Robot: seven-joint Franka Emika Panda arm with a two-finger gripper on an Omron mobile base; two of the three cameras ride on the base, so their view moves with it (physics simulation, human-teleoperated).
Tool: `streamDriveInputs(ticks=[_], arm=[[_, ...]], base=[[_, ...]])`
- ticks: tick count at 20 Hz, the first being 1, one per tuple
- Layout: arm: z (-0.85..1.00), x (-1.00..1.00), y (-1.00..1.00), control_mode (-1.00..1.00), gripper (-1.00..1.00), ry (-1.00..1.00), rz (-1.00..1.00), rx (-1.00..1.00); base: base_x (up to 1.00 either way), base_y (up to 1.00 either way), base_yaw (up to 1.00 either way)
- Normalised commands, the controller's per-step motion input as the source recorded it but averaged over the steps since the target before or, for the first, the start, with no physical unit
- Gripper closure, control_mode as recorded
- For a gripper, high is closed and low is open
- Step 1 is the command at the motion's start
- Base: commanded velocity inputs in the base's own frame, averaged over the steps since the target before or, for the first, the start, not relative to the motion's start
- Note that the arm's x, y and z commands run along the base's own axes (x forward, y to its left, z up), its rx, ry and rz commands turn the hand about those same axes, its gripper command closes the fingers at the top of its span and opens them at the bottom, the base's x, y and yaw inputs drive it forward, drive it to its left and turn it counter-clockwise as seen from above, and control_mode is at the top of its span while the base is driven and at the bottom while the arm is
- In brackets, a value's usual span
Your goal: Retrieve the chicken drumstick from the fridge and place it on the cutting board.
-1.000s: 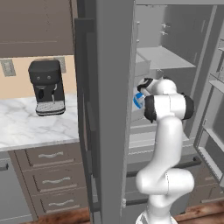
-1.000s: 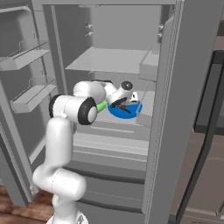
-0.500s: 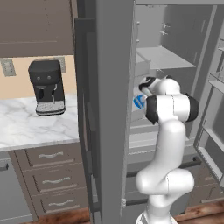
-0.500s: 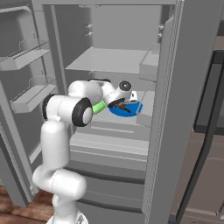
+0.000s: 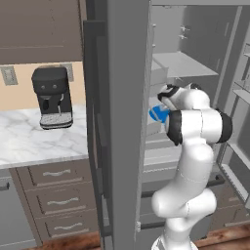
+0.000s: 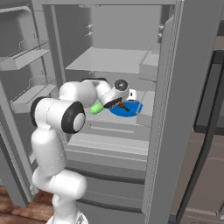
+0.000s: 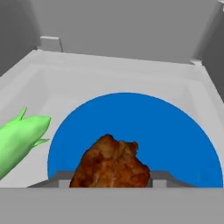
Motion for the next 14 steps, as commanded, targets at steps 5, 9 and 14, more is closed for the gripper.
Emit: streamDriveInputs(ticks=[5,9,14], arm=[[0.01,-0.93,0.05,-1.0,1.0,-0.16,-0.13,0.01],[0.35,-0.71,0.01,-1.0,1.0,-0.04,-0.06,0.0],[0.76,-0.53,0.0,-1.0,1.0,0.0,-0.01,0.0]], base=[[0.0,0.0,0.0],[0.0,0.0,0.0],[0.0,0.0,0.0]])
